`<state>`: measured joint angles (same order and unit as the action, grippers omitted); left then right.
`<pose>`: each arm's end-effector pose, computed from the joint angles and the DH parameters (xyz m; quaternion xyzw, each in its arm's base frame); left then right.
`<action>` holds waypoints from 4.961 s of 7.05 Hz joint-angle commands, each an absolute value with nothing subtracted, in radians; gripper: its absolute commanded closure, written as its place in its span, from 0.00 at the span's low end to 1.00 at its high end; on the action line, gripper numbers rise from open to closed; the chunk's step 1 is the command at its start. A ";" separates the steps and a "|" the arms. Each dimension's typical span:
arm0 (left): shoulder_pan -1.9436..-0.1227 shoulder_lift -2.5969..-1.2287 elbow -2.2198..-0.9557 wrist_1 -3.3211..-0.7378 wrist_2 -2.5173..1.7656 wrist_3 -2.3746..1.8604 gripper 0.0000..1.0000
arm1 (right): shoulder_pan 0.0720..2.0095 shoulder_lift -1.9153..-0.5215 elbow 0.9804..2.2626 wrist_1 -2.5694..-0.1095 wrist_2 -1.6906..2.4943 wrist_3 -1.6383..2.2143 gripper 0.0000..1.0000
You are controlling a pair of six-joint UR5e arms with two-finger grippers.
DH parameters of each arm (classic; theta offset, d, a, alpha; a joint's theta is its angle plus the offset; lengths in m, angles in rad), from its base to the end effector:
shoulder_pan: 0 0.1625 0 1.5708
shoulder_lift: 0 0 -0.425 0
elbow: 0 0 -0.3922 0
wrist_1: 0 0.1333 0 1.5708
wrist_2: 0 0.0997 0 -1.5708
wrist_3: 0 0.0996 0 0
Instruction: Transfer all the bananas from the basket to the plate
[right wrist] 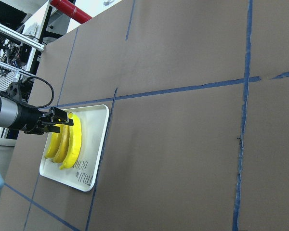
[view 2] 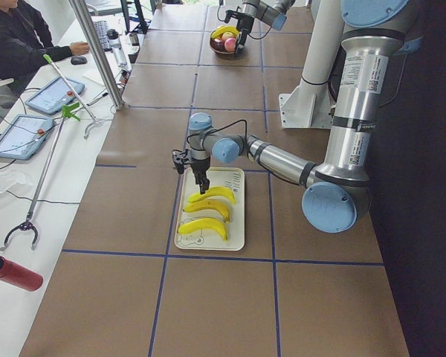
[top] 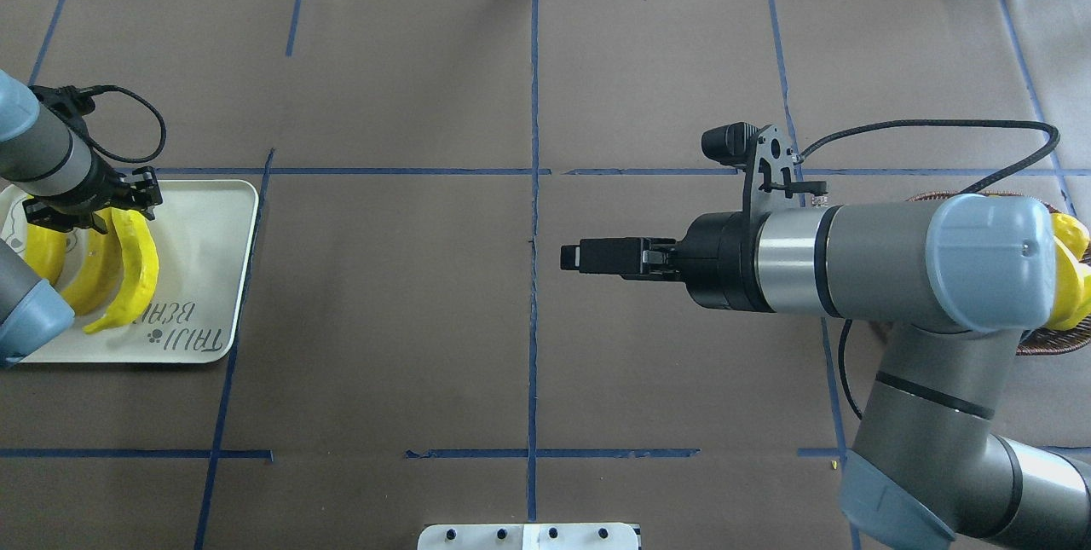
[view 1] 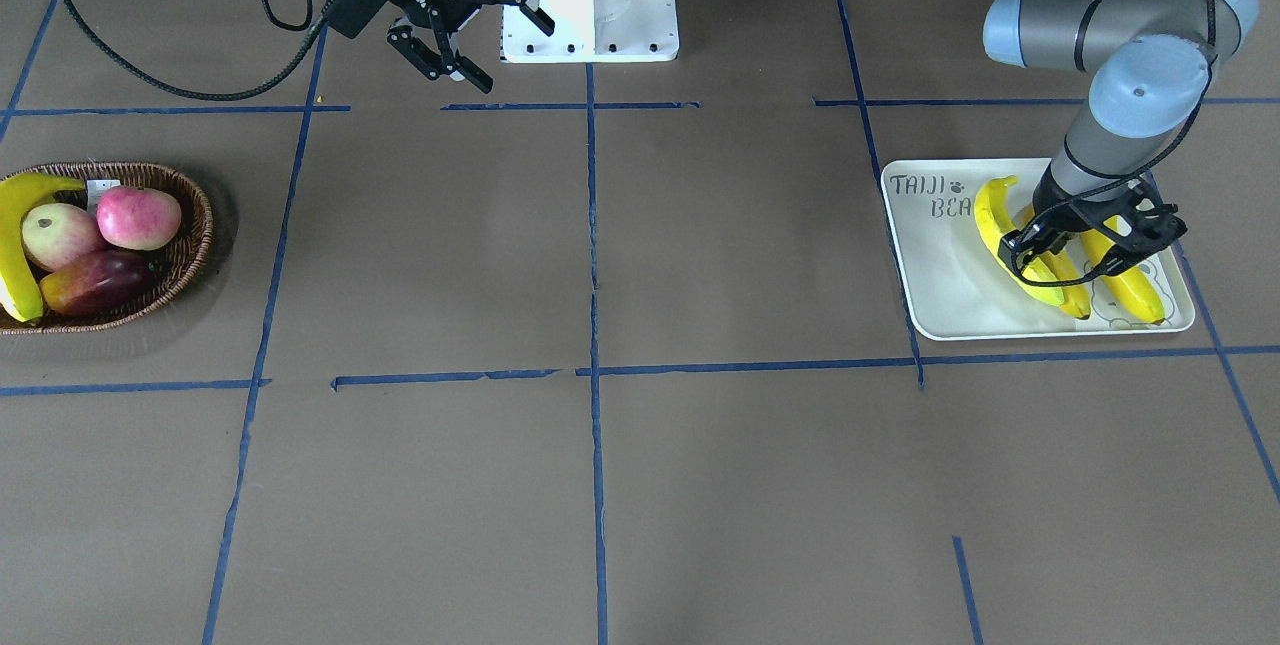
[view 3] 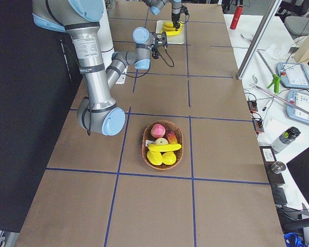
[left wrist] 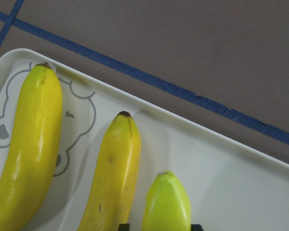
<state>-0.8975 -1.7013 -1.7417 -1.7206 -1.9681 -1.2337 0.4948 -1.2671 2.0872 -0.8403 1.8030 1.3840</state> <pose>0.2749 -0.4966 0.5066 -0.0299 0.2902 -0.2218 0.9304 -0.3819 -0.3315 0.1835 0.1544 -0.6829 0.0287 0.7134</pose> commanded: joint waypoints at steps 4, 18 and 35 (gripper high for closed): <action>-0.894 -1.820 -1.820 -1.710 -1.976 -1.258 0.00 | 0.578 -1.408 2.109 -0.848 1.857 1.381 0.00; -0.666 -2.043 -1.921 -1.713 -1.896 -1.600 0.00 | 1.267 -1.921 1.781 -0.828 2.474 0.772 0.00; -0.664 -2.034 -1.921 -1.712 -1.894 -1.600 0.00 | 1.207 -1.804 1.666 -0.815 2.464 0.805 0.99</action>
